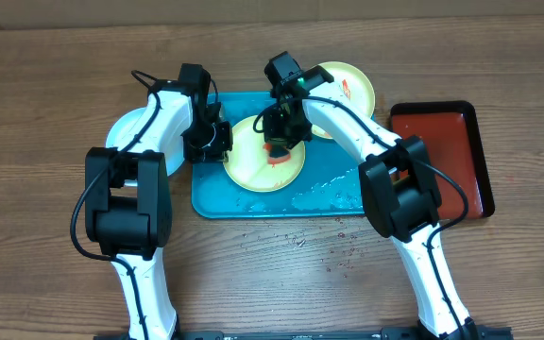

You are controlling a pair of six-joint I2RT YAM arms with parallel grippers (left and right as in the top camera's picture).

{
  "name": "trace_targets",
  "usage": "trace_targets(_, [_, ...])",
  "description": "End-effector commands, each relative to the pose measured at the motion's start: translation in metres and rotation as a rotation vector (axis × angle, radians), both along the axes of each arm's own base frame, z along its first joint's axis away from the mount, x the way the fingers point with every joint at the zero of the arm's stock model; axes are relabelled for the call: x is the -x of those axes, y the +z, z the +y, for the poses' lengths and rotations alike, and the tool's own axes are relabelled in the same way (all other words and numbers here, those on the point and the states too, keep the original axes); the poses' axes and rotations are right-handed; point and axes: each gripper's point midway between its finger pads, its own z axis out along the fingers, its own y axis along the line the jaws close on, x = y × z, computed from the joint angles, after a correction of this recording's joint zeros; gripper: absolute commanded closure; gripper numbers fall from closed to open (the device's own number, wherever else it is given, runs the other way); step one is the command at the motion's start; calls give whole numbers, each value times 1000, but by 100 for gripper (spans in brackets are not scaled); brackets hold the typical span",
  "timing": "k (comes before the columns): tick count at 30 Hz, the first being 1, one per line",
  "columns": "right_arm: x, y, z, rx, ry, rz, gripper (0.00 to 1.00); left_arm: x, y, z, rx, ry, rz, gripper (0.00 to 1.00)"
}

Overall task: Clean dirty plates on tray and stack at the side
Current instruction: 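Scrub the yellow plate with the sponge in the right gripper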

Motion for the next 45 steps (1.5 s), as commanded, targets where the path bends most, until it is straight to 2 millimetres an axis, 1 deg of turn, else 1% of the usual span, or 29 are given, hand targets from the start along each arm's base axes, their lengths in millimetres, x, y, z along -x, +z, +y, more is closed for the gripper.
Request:
trace_targets(1, [33,-18,38,-106,139,88,96,10,-7,-19,99,-60,30,96])
trace_targets(3, [53,-18,41,-101,183,143,96,9,-7,-18,102,-55,30,96])
trace_targets(4, [67,-19,38,-69,210,177,96,9,-7,-19,110,-50,30,96])
trace_targets(5, [74,-21,34,-40,224,199,96,8,-7,-17,110,-43,29,96])
trace_targets(6, [80,-23,25,10,224,217,96,7,-7,-16,110,-38,29,96])
trace_targets(8, [82,-26,11,85,218,221,96,7,-7,-13,110,-33,30,96])
trace_targets(11, [67,-27,-21,221,173,187,96,6,-7,-11,108,-28,30,96])
trace_targets(15, [32,-19,-72,424,38,94,96,8,-7,-9,108,-18,38,96])
trace_targets(16, [23,-17,-81,458,15,64,96,8,-7,-9,108,-19,40,96])
trace_targets(18, [9,-16,-85,459,-6,21,96,8,-7,-8,107,-18,42,96])
trace_targets(20, [-2,-18,-69,378,-8,-19,96,9,-7,-8,106,-18,43,96])
trace_targets(21, [-5,-18,-56,323,-2,-29,96,9,-7,-8,106,-18,44,96])
trace_targets(22, [-7,-18,-39,252,18,-37,96,9,-7,-8,107,-18,45,96])
trace_targets(23, [-7,-18,-27,200,37,-40,96,9,-7,-8,107,-19,45,96])
trace_targets(25, [-4,-15,10,50,85,-42,96,9,-7,-8,107,-19,45,96])
trace_targets(26, [1,-14,26,-9,108,-36,96,9,-7,-8,107,-19,45,96])
trace_targets(28, [13,-14,50,-84,151,-14,96,9,-7,-8,107,-19,45,96])
trace_targets(29, [22,-17,58,-95,171,5,96,9,-7,-8,107,-19,44,96])
trace_targets(30, [27,-18,60,-91,184,15,96,9,-7,-8,107,-19,44,96])
trace_targets(31, [40,-21,60,-71,217,42,96,8,-7,-8,107,-18,41,95])
trace_targets(35, [61,-27,40,31,238,116,96,7,-7,-6,107,-12,38,96])
trace_targets(38, [61,-30,11,125,207,155,96,7,-7,-5,107,-11,37,96])
trace_targets(40, [57,-30,-13,196,179,165,96,6,-7,-5,102,-11,36,96])
trace_targets(41, [49,-28,-37,266,146,162,96,6,-8,-2,86,-12,35,96])
trace_targets(42, [44,-26,-51,304,123,153,96,6,-9,0,77,-12,34,96])
trace_targets(44, [32,-18,-72,361,69,127,96,6,-10,2,59,-12,32,96])
trace_targets(45, [27,-13,-77,363,53,114,96,5,-10,4,49,-12,29,96])
